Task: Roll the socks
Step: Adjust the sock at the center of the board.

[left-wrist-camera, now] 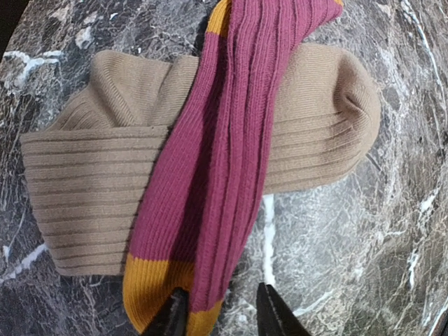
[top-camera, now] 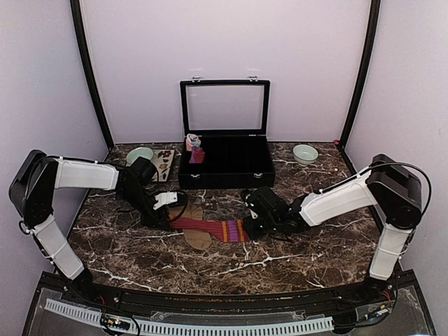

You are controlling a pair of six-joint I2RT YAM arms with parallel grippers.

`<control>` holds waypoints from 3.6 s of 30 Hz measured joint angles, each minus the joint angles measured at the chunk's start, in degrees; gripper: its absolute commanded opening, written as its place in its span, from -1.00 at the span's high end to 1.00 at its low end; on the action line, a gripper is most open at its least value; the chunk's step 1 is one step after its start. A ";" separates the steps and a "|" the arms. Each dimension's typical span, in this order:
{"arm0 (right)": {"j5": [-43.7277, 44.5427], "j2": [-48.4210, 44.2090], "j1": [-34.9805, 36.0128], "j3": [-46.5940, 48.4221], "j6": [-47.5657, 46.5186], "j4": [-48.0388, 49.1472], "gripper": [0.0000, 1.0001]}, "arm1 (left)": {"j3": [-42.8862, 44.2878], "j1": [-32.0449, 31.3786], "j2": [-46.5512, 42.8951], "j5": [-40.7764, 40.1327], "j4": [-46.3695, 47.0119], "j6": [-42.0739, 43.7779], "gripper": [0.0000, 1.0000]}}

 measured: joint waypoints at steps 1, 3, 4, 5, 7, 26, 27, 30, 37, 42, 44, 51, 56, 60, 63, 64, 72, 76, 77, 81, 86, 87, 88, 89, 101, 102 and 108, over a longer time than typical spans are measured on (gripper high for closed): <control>-0.07 0.00 0.00 -0.39 0.33 0.68 0.29 | 0.00 -0.15 0.31 -0.09 0.13 -0.17 0.50; -0.04 -0.07 0.00 -1.05 0.96 1.95 0.33 | 0.02 -0.44 0.52 -0.59 0.46 -0.42 0.63; -0.02 -0.17 0.00 -1.46 1.31 2.58 0.34 | 0.09 -0.66 0.52 -0.72 0.66 -0.39 0.69; 0.00 -0.33 0.00 -1.90 1.66 3.21 0.36 | 0.35 -1.03 0.52 -0.94 0.76 -0.42 0.74; -0.02 -0.68 0.00 -2.75 2.47 4.28 0.39 | 1.22 -1.79 0.52 -1.05 0.94 -0.52 0.83; 12.92 -3.28 14.08 -7.23 18.95 2.60 0.64 | 15.96 -8.39 4.70 -6.14 5.92 -3.45 1.00; 13.44 -3.19 15.15 -6.86 19.61 1.70 0.64 | 16.46 -8.98 5.70 -6.73 6.60 -3.48 1.00; 14.29 -1.73 18.03 -3.43 21.49 -2.67 0.64 | 19.71 -10.95 9.79 -8.85 7.52 -3.58 1.00; 14.86 -1.66 21.00 -0.87 26.14 -8.70 0.41 | 27.80 -13.86 17.09 -14.69 8.98 -3.65 1.00; 12.94 -8.81 22.36 -7.08 24.90 -8.68 0.21 | 27.93 -13.88 16.90 -15.30 12.33 -2.75 0.83; 12.41 -12.96 22.23 -9.60 23.45 -8.44 0.12 | 26.82 -13.88 16.11 -14.75 14.56 -1.84 0.79; 10.14 -27.12 16.61 -20.09 22.27 -1.38 -0.10 | 26.75 -15.67 14.10 -14.34 14.93 2.25 0.78; 6.64 -27.32 13.00 -23.63 23.87 2.36 -0.07 | 27.78 -16.28 14.14 -15.26 14.51 2.91 0.80; 3.37 -23.15 12.87 -22.75 25.38 5.66 -0.05 | 27.10 -16.28 14.08 -15.93 14.69 3.06 0.80; 1.11 -18.97 12.87 -21.33 25.83 7.08 -0.03 | 25.79 -16.22 14.05 -16.52 14.86 3.28 0.80; 0.44 -17.55 12.87 -20.70 25.99 7.34 -0.03 | 25.27 -16.22 14.03 -16.72 14.84 3.32 0.80; -1.73 -13.86 12.87 -18.21 26.99 9.49 0.12 | 20.52 -15.63 11.85 -17.68 14.53 3.52 0.79; -2.19 -12.35 12.87 -18.03 27.36 11.39 0.39 | 18.49 -14.36 10.36 -17.66 14.49 2.10 0.76; -2.32 -11.76 12.87 -17.68 27.74 11.78 0.47 | 17.94 -13.84 9.86 -17.57 14.38 1.57 0.76; -2.58 -11.13 12.85 -17.40 27.54 12.04 0.82 | 14.19 -11.58 7.06 -17.40 15.02 0.26 0.76; -1.16 -11.98 12.68 -17.38 26.86 10.34 1.00 | 6.45 -10.03 4.98 -17.84 17.18 -0.37 0.76; -0.59 -12.87 12.55 -17.29 26.49 9.22 1.00 | 4.94 -10.05 4.98 -17.94 17.88 -0.52 0.76; 0.04 -13.81 12.46 -17.11 26.29 8.20 1.00 | 3.58 -9.99 5.03 -18.10 18.21 -0.74 0.76; 0.85 -15.21 12.33 -16.72 25.92 6.80 1.00 | 2.62 -9.75 5.11 -18.21 18.51 -1.09 0.76; 13.40 -20.59 12.68 -4.87 15.89 -13.25 1.00 | -0.11 -4.24 6.64 -19.96 23.69 -4.52 0.78; 14.97 -20.24 13.27 -3.72 14.73 -14.99 1.00 | -1.07 -3.28 6.43 -19.67 24.33 -4.63 0.78; 22.62 -13.11 21.33 6.08 8.26 -22.95 1.00 | -6.99 3.54 0.83 -20.00 24.09 -4.26 0.77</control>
